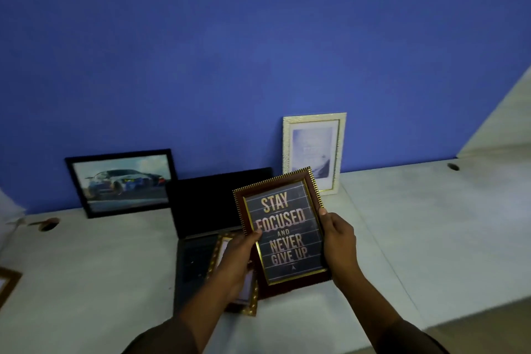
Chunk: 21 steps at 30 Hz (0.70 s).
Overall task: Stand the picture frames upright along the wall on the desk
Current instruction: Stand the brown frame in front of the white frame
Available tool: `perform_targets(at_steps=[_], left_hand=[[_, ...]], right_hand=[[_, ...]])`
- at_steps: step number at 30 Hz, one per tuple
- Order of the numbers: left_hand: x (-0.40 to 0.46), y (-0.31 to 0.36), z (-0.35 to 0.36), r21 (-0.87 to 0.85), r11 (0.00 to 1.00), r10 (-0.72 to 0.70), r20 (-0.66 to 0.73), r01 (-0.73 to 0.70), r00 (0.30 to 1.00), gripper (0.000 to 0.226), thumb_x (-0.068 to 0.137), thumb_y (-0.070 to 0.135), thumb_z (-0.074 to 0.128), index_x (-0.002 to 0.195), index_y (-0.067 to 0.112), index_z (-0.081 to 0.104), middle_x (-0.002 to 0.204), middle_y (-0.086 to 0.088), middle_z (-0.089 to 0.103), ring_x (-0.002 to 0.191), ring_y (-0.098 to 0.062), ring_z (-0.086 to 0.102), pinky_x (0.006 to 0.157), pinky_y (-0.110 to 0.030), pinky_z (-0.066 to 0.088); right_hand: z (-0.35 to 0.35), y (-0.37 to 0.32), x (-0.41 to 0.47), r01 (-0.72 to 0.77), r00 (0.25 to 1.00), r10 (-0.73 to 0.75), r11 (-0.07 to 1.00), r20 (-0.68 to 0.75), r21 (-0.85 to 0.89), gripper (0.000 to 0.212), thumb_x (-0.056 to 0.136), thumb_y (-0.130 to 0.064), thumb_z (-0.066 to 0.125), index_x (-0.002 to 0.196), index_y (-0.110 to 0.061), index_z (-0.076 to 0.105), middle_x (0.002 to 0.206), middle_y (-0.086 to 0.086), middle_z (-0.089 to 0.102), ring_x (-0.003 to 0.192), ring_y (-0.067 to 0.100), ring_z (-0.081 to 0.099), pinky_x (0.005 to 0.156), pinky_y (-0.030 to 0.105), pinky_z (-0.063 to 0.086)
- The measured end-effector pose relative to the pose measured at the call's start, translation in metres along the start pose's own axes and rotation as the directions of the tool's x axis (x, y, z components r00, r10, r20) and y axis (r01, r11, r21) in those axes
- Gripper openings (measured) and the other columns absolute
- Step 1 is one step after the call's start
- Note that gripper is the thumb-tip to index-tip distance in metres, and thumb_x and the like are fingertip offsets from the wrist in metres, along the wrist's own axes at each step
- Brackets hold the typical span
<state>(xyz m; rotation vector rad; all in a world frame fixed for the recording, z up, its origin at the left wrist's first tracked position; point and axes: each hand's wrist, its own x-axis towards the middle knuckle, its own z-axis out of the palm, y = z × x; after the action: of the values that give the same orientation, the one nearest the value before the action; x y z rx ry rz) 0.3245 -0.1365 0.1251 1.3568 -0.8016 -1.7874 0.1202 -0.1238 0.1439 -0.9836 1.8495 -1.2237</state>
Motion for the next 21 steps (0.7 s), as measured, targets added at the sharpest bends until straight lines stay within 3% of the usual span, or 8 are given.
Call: perform_targets(at_steps=[2,4,8,13,17,21], left_hand=[[0.022,-0.005,0.030,0.058,0.998,-0.011,0.024,0.010,1.000,0.038,0.093,0.042,0.066,0.121,0.017,0.069,0.113,-0.006,0.078,0.116,-0.031,0.068,0.110,-0.057,0.042],[0.042,-0.007,0.058,0.083,0.996,-0.024,0.029,0.021,0.999,0.033,0.096,0.038,0.063,0.121,0.018,0.070,0.112,-0.005,0.079,0.114,-0.030,0.069,0.111,-0.058,0.041],[0.082,-0.004,0.112,0.182,0.983,-0.024,0.017,0.020,1.000,0.026,0.102,0.024,0.057,0.125,0.020,0.065,0.115,-0.005,0.077,0.111,-0.027,0.070,0.106,-0.055,0.047],[0.120,-0.005,0.147,0.416,0.909,-0.014,-0.015,0.019,1.000,0.026,0.104,0.021,0.053,0.129,0.024,0.059,0.125,-0.001,0.068,0.112,-0.020,0.065,0.095,-0.045,0.055],[0.143,-0.009,0.159,0.590,0.805,-0.009,-0.087,0.059,0.996,0.010,0.103,0.022,0.054,0.109,0.028,0.060,0.114,0.001,0.067,0.105,-0.019,0.065,0.090,-0.039,0.056],[0.169,-0.007,0.163,0.674,0.735,0.030,-0.139,0.072,0.990,0.008,0.101,0.024,0.057,0.103,0.031,0.061,0.105,0.005,0.068,0.093,-0.010,0.063,0.089,-0.036,0.056]], right_hand=[[-0.026,0.013,0.028,-0.015,0.999,0.016,1.000,-0.032,0.005,0.044,0.099,-0.056,0.044,0.094,-0.019,0.066,0.092,-0.001,0.076,0.084,0.021,0.076,0.074,0.037,0.061],[-0.047,0.023,0.057,-0.024,0.999,0.024,1.000,-0.037,-0.001,0.044,0.098,-0.056,0.045,0.093,-0.018,0.066,0.090,0.000,0.077,0.083,0.022,0.076,0.078,0.043,0.063],[-0.077,0.043,0.124,-0.042,0.999,0.043,0.996,0.015,-0.074,0.043,0.102,-0.052,0.041,0.094,-0.017,0.066,0.094,0.001,0.077,0.088,0.023,0.075,0.085,0.051,0.061],[-0.100,0.061,0.187,-0.018,0.991,0.054,0.961,0.123,-0.277,0.043,0.104,-0.050,0.034,0.092,-0.021,0.064,0.098,0.003,0.075,0.088,0.022,0.072,0.088,0.049,0.059],[-0.107,0.066,0.219,0.061,0.962,0.064,0.898,0.267,-0.437,0.049,0.104,-0.050,0.031,0.099,-0.016,0.066,0.102,0.006,0.076,0.091,0.023,0.073,0.090,0.045,0.059],[-0.107,0.070,0.241,0.128,0.936,0.045,0.882,0.350,-0.455,0.085,0.079,-0.087,0.010,0.093,-0.022,0.063,0.094,0.001,0.076,0.085,0.020,0.073,0.084,0.037,0.059]])
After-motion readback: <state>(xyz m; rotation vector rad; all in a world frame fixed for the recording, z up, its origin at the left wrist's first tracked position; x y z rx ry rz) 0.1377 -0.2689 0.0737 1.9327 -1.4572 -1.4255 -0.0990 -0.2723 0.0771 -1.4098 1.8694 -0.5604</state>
